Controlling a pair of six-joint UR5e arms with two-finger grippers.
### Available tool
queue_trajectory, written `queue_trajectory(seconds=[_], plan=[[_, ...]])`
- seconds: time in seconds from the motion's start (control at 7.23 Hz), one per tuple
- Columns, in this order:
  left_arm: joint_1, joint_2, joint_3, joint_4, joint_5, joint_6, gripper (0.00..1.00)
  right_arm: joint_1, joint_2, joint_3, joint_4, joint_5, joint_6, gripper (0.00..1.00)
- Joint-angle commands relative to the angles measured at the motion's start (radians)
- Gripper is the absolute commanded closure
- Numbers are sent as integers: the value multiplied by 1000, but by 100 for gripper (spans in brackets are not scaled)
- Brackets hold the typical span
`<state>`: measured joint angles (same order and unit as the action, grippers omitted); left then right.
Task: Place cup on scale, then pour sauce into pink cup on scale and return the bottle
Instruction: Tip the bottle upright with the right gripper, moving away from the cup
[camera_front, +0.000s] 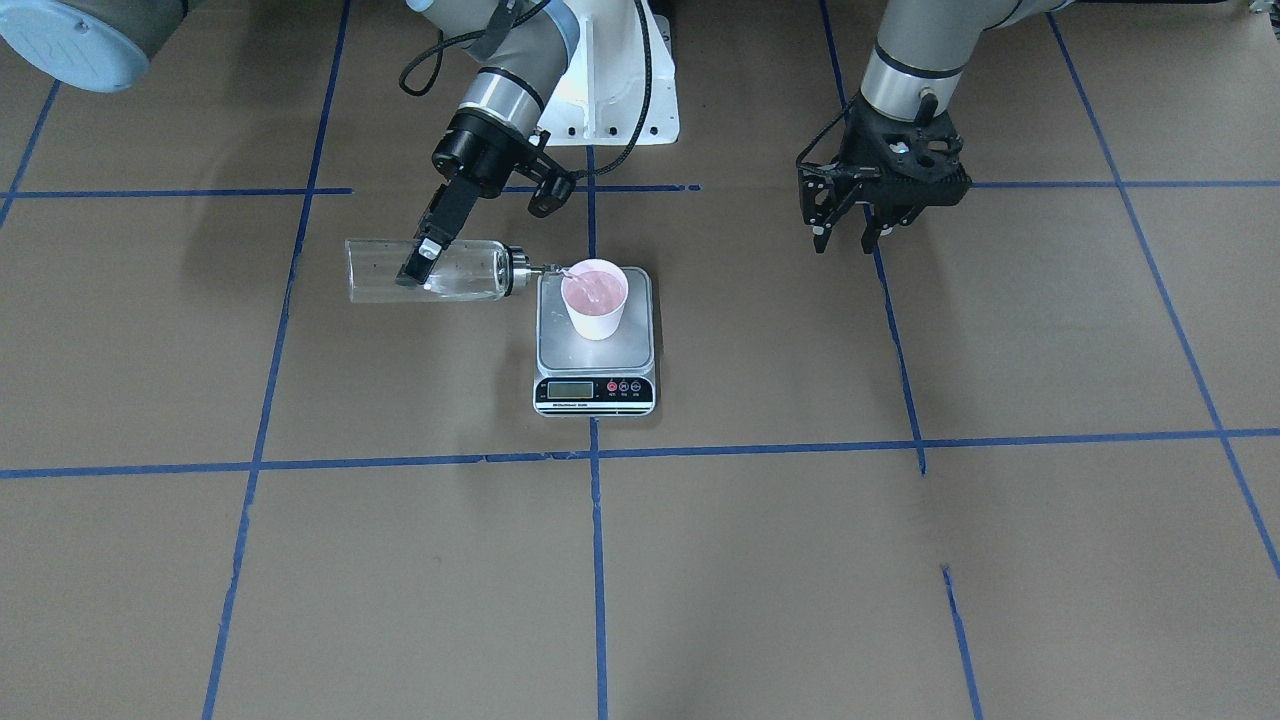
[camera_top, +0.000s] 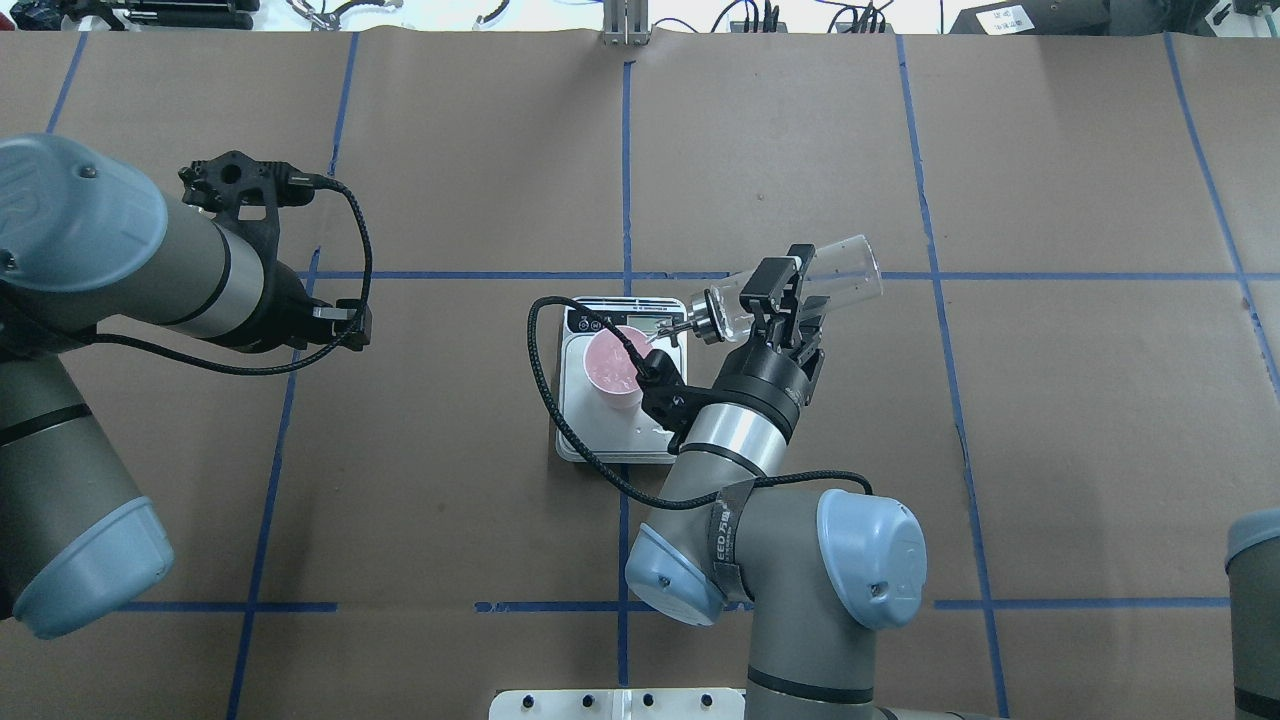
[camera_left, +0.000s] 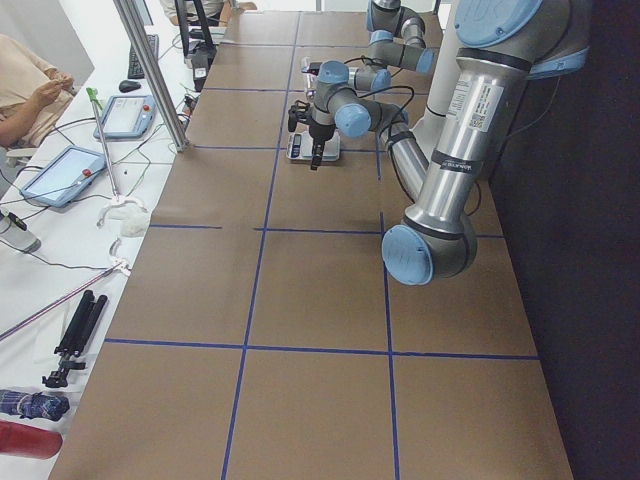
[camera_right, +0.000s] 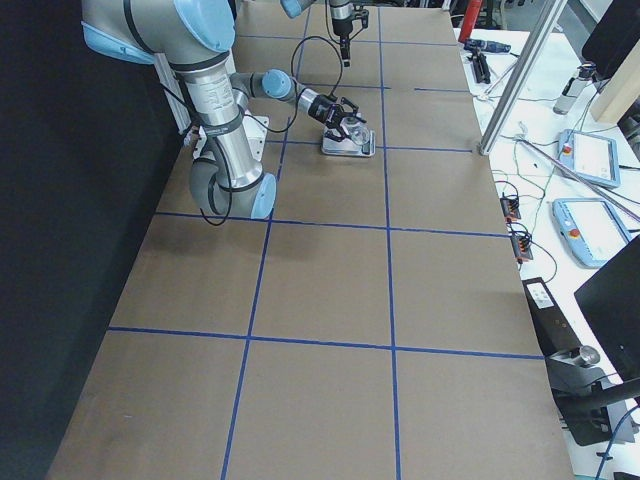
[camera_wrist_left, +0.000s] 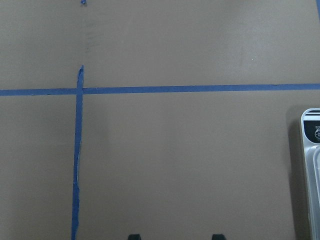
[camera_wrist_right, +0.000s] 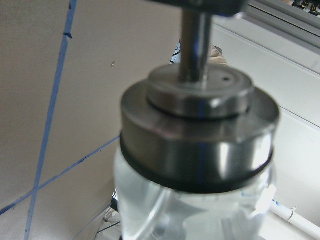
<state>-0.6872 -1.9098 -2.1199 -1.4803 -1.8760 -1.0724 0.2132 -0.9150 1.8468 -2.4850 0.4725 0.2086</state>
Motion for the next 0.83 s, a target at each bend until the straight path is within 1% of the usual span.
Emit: queue_trajectory(seconds=[0.0,0.28,0.55,0.69], plan=[[0,0,0,0,0,0,42,0,-4,0,0,0,0,100],[0,0,0,0,0,-1,42,2,-1,3,3,3,29,100],[0,0,0,0,0,-1,42,3,-21,32,11,12,200,100],[0,0,0,0,0,-1,42,5,-27,44,12,32,271,100]])
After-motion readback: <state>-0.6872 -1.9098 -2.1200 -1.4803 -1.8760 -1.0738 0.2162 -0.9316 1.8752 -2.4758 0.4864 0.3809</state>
